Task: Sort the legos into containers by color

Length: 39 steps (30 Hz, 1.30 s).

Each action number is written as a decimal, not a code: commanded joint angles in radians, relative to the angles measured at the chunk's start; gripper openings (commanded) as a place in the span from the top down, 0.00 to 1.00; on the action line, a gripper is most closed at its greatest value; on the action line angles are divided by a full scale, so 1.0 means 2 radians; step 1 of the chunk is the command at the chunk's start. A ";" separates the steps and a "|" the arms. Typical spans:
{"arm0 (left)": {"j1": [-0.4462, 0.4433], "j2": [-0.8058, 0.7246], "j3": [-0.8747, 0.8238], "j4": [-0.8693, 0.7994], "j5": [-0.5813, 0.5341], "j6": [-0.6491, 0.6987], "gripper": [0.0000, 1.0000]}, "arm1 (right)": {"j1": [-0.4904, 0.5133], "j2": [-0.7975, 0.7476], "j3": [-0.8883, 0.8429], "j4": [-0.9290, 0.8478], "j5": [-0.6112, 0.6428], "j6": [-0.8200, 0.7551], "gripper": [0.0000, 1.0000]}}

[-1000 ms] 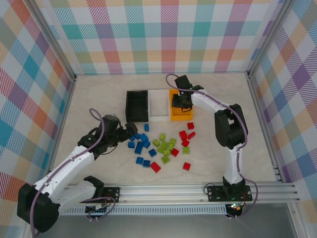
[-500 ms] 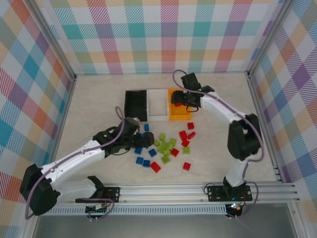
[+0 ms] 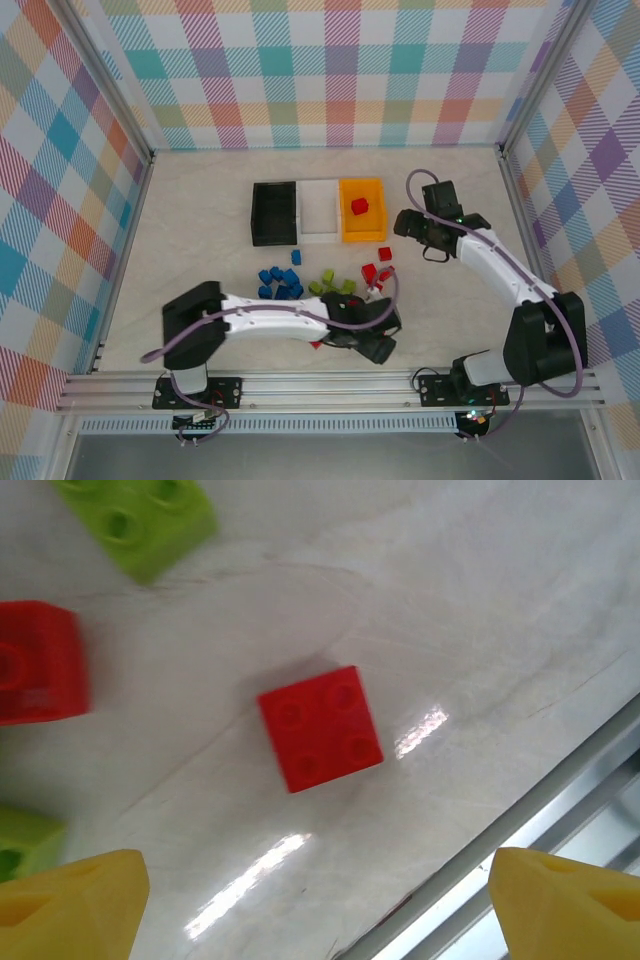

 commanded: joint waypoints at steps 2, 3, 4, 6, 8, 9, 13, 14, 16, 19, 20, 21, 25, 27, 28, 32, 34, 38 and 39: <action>-0.002 0.034 0.052 -0.055 -0.024 0.029 0.11 | -0.012 -0.036 -0.014 0.007 -0.010 0.003 0.16; -0.002 0.045 0.062 -0.063 -0.021 0.031 0.11 | -0.014 -0.040 -0.017 0.008 -0.012 0.003 0.16; -0.002 0.058 0.074 -0.073 -0.019 0.032 0.11 | -0.017 -0.045 -0.021 0.008 -0.013 0.003 0.16; -0.002 0.080 0.091 -0.089 -0.021 0.032 0.11 | -0.021 -0.051 -0.026 0.011 -0.018 0.002 0.16; -0.002 0.092 0.100 -0.095 -0.026 0.031 0.12 | -0.025 -0.057 -0.031 0.013 -0.025 0.002 0.16; -0.002 0.096 0.102 -0.096 -0.029 0.032 0.12 | -0.027 -0.058 -0.033 0.014 -0.026 0.002 0.16; -0.002 0.116 0.120 -0.106 -0.043 0.038 0.18 | -0.033 -0.068 -0.038 0.019 -0.035 0.003 0.16; -0.002 0.121 0.124 -0.108 -0.045 0.040 0.20 | -0.034 -0.069 -0.039 0.021 -0.037 0.003 0.16; 0.001 0.127 0.128 -0.107 -0.046 0.041 0.23 | -0.036 -0.072 -0.039 0.022 -0.039 0.003 0.16; 0.007 0.134 0.131 -0.103 -0.041 0.045 0.29 | -0.038 -0.074 -0.041 0.024 -0.038 0.003 0.16; 0.010 0.135 0.130 -0.100 -0.039 0.046 0.31 | -0.039 -0.074 -0.043 0.025 -0.038 0.003 0.16; 0.012 0.136 0.130 -0.098 -0.037 0.047 0.32 | -0.040 -0.075 -0.043 0.025 -0.038 0.004 0.16; 0.012 0.139 0.129 -0.090 -0.029 0.054 0.41 | -0.044 -0.075 -0.043 0.028 -0.041 0.004 0.16; 0.014 0.138 0.126 -0.086 -0.025 0.055 0.45 | -0.044 -0.074 -0.043 0.028 -0.041 0.005 0.16; 0.015 0.138 0.125 -0.084 -0.023 0.056 0.47 | -0.045 -0.074 -0.043 0.030 -0.040 0.005 0.16; 0.019 0.134 0.118 -0.076 -0.018 0.055 0.55 | -0.047 -0.073 -0.043 0.031 -0.041 0.006 0.16; 0.021 0.129 0.113 -0.071 -0.018 0.053 0.58 | -0.047 -0.073 -0.044 0.031 -0.041 0.007 0.16; 0.027 0.105 0.100 -0.061 -0.024 0.044 0.60 | -0.048 -0.074 -0.045 0.031 -0.040 0.009 0.16; 0.031 0.096 0.095 -0.057 -0.023 0.041 0.61 | -0.048 -0.074 -0.045 0.031 -0.040 0.009 0.16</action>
